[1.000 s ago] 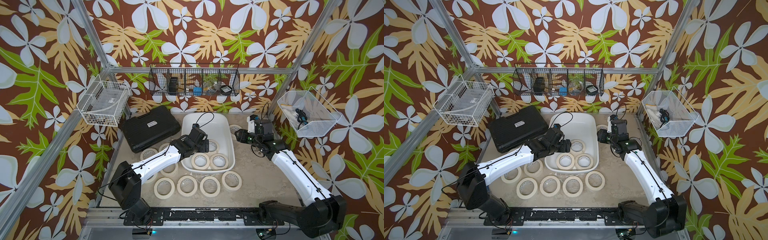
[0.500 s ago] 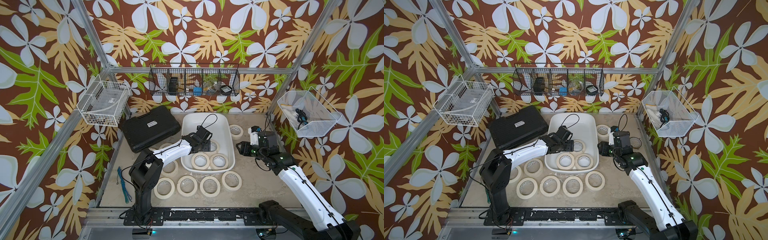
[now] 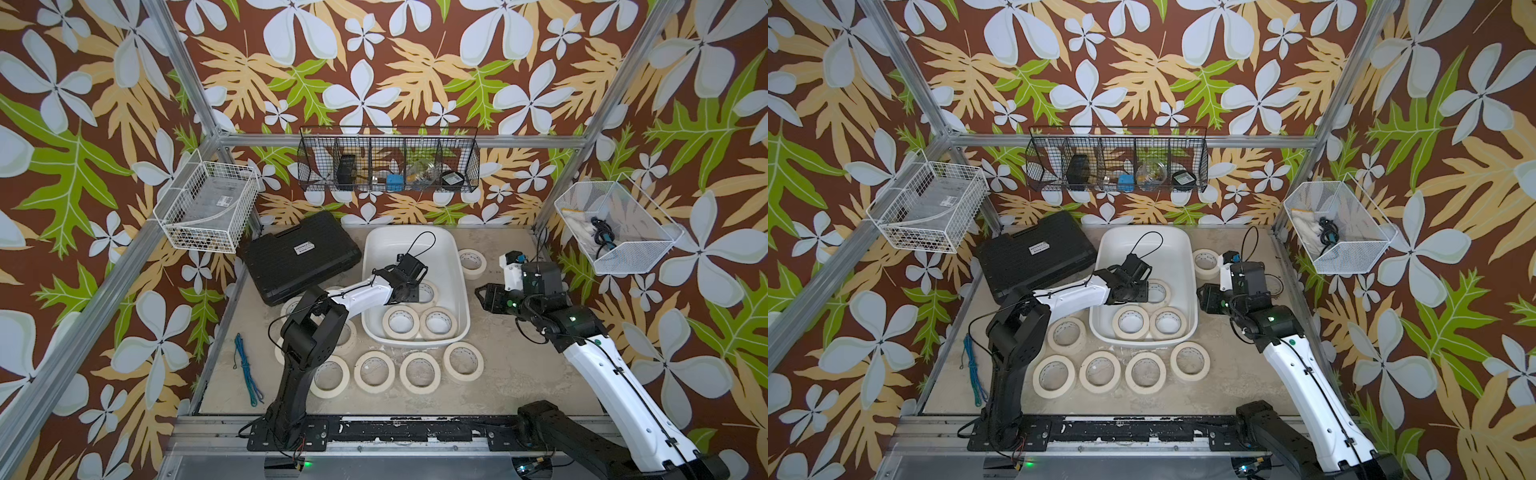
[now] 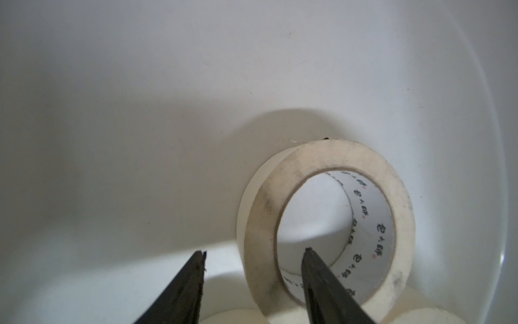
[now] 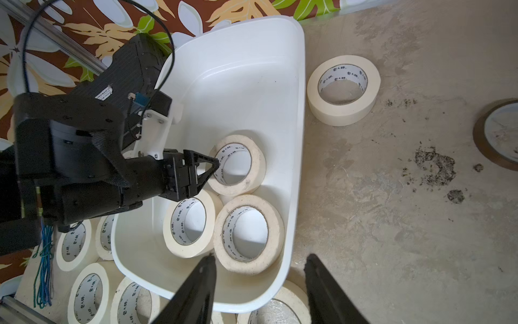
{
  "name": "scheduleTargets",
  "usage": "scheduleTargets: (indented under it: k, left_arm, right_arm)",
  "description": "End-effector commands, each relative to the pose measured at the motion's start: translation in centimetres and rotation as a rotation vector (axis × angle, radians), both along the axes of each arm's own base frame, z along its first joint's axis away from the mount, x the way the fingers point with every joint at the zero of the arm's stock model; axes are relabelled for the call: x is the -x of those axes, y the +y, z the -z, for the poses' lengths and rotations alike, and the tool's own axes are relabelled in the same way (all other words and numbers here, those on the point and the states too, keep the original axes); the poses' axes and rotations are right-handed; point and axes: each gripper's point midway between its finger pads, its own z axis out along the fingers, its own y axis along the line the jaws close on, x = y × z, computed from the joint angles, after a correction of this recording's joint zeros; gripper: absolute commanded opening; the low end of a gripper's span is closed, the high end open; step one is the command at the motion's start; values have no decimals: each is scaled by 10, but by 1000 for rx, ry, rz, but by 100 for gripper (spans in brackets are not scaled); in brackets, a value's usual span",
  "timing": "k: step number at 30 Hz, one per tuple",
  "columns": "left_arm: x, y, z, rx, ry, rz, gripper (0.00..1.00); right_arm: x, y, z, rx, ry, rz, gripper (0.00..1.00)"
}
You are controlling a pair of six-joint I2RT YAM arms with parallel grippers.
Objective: Take out the art tape in the storage box
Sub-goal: Pick up the art tape from the storage box.
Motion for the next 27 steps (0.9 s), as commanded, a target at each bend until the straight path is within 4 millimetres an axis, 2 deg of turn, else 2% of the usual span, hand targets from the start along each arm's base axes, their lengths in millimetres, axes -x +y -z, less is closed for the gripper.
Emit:
scheduleTargets:
  k: [1, 6, 11, 14, 19, 23, 27]
  left_arm:
    - [-2, -6, -1, 29, -2, 4, 50]
    - [-2, -8, 4, 45, -1, 3, 41]
    - [-5, -10, 8, 48, 0, 9, 37]
    - [-7, -11, 13, 45, 6, 11, 28]
    - [-6, -10, 9, 49, 0, 6, 24]
    - [-6, -2, 3, 23, -9, -15, 21]
    - [-3, 5, -13, 15, -22, -28, 18]
  right_arm:
    - [3, 2, -1, 4, 6, -20, 55]
    - [5, 3, -6, -4, 2, -30, 54]
    - [6, 4, -13, -12, -18, -34, 54]
    - [7, 5, -13, -15, -17, -38, 54]
    - [7, 5, -11, -12, -15, -39, 54]
    - [6, 7, -12, -26, -19, -43, 54]
    - [5, 9, -15, -35, -25, -48, 54]
